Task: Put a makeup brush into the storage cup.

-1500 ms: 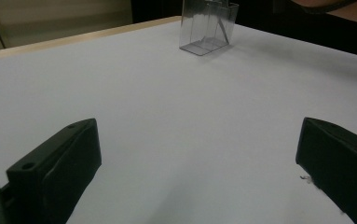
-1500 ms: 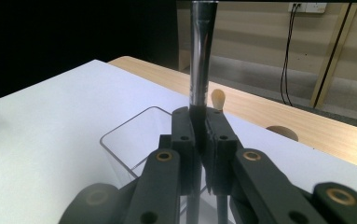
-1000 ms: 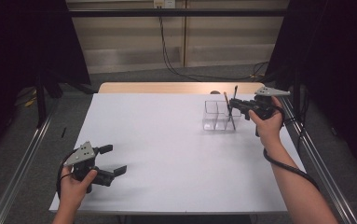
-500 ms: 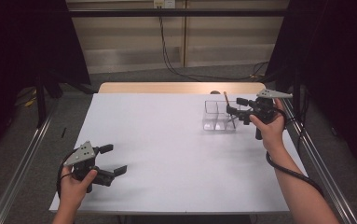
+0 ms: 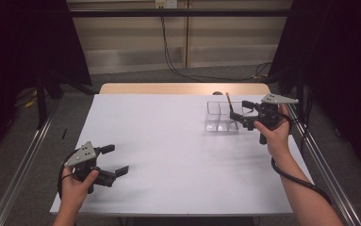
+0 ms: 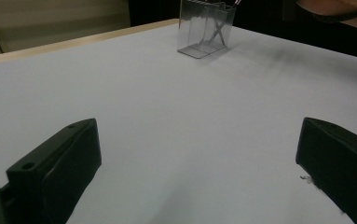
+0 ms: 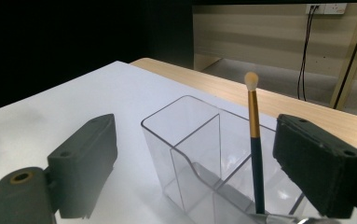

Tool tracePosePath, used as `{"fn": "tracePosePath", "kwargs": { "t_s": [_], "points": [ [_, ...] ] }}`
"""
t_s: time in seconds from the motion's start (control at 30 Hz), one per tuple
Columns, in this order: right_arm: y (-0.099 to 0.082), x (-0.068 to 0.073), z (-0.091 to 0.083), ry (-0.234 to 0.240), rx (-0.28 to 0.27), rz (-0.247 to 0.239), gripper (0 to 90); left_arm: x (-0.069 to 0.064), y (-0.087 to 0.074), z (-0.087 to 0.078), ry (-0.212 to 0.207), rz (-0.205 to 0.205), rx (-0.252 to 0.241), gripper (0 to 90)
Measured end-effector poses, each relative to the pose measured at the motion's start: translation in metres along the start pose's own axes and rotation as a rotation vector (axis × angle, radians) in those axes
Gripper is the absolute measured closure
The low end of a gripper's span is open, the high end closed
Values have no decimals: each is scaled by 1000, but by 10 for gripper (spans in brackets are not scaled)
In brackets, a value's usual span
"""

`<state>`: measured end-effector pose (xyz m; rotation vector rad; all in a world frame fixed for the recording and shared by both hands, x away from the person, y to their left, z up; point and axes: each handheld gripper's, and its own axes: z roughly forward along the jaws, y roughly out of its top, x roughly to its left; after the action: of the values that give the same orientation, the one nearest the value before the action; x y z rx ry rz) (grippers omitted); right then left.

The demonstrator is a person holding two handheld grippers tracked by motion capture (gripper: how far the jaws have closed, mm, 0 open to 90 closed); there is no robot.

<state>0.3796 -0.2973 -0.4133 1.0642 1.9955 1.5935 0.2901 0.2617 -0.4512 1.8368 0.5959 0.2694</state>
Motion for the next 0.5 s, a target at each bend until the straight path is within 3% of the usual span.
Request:
{"fn": "tracePosePath", "kwargs": {
  "t_s": [0.5],
  "points": [
    [-14, 11, -15, 1, 9, -30, 64, -1, 0, 0, -1, -4, -3, 0]
  ]
}}
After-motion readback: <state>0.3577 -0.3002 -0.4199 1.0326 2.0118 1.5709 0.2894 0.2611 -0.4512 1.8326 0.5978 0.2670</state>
